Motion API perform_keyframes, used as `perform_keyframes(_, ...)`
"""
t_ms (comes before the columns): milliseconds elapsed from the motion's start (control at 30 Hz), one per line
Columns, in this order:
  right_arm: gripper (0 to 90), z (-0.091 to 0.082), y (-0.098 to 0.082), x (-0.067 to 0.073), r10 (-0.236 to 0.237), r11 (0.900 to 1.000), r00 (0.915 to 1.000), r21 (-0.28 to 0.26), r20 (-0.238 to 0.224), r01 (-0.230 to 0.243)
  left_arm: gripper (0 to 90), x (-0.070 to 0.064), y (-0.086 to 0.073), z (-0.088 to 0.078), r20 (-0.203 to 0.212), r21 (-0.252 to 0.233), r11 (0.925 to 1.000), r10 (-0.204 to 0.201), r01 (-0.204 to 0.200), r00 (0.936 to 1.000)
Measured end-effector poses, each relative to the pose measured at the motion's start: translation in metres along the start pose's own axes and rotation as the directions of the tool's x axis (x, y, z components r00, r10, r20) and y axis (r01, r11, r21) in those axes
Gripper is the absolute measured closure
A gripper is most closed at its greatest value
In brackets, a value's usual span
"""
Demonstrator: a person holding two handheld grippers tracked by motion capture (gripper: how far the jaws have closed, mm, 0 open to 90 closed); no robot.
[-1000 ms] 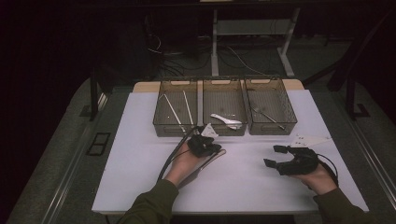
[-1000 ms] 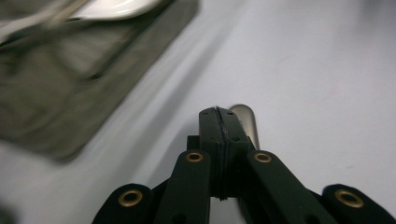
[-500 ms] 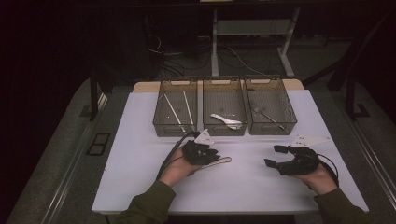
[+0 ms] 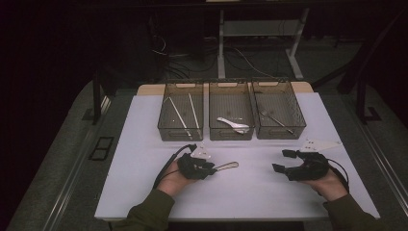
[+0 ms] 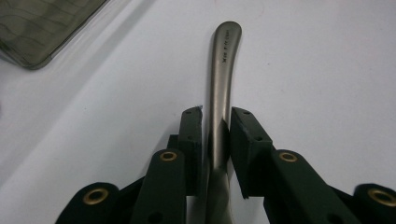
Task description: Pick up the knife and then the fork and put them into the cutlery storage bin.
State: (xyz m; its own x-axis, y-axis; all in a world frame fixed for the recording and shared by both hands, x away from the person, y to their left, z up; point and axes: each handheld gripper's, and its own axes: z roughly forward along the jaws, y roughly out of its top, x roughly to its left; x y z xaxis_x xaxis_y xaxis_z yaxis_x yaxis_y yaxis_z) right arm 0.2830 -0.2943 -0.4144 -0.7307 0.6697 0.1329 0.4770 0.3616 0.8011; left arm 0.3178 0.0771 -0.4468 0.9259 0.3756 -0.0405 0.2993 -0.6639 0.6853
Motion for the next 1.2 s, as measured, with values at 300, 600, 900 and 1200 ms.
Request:
perform_keyframes(300,24.4,0.000,0.004,0.004,-0.025,1.000,0.9981,-0.007,-0.056,0.024,78.7,-0.004,0.004,0.001,0.009,0.005,0.9999,0.014,-0.014,0.9999)
perform_keyframes(600,23.9,0.011,0.020,0.021,-0.149,0.988,0.9737,0.019,-0.172,0.154,78.7,-0.013,0.015,-0.002,0.086,0.010,0.9950,0.099,-0.100,0.9914)
perform_keyframes(900,34.8,0.056,0.052,0.055,-0.313,0.924,0.8955,0.115,-0.316,0.364,78.7,-0.031,0.029,-0.006,0.153,-0.040,0.9877,0.156,-0.151,0.9760)
perform_keyframes(1200,56.8,0.095,0.059,0.085,-0.416,0.814,0.7869,0.199,-0.456,0.546,78.7,-0.043,0.039,-0.013,0.187,-0.061,0.9752,0.220,-0.213,0.9573)
